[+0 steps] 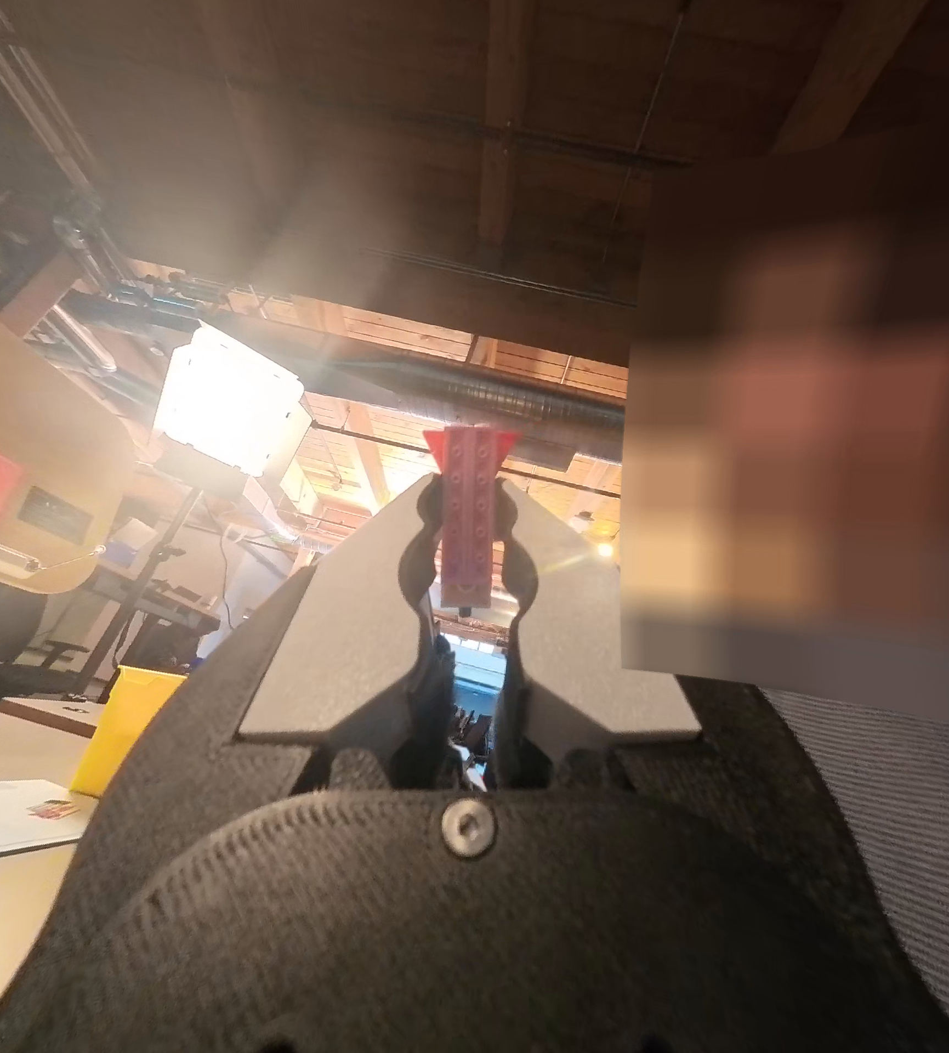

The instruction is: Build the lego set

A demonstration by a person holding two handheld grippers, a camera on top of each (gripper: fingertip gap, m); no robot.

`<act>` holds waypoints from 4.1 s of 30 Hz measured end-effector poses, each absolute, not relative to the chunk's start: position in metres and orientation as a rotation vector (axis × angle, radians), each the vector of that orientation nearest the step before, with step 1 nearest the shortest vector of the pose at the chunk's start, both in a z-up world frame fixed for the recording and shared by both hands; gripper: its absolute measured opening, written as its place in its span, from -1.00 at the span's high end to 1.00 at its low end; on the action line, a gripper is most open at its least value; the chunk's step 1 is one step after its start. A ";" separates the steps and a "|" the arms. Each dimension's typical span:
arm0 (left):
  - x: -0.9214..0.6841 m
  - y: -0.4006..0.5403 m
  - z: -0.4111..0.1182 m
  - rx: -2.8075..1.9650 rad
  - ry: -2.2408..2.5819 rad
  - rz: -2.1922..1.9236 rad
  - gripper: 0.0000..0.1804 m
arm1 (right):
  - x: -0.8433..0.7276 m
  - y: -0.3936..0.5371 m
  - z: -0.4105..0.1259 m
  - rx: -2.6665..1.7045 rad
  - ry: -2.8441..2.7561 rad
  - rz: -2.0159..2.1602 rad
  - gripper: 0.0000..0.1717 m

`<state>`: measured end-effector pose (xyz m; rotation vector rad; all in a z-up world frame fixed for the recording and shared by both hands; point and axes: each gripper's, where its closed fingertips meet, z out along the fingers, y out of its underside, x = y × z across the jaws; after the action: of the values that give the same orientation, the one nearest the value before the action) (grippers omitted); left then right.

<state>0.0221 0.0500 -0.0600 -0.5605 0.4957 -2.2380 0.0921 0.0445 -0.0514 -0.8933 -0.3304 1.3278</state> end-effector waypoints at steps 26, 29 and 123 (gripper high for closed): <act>0.036 0.070 -0.073 -0.776 0.493 -1.921 0.83 | 0.080 0.089 -0.259 -2.176 -0.728 0.587 0.99; 0.035 0.068 -0.072 -0.757 0.498 -1.934 0.83 | 0.077 0.088 -0.260 -2.170 -0.734 0.612 0.98; 0.042 0.095 -0.095 -1.015 0.524 -1.608 0.83 | 0.075 0.080 -0.256 -2.177 -0.899 0.350 0.80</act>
<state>0.0424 0.0951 -0.0952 -1.0153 0.5245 -1.6078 0.0750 0.0800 -0.2556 -2.1769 -0.8993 0.3503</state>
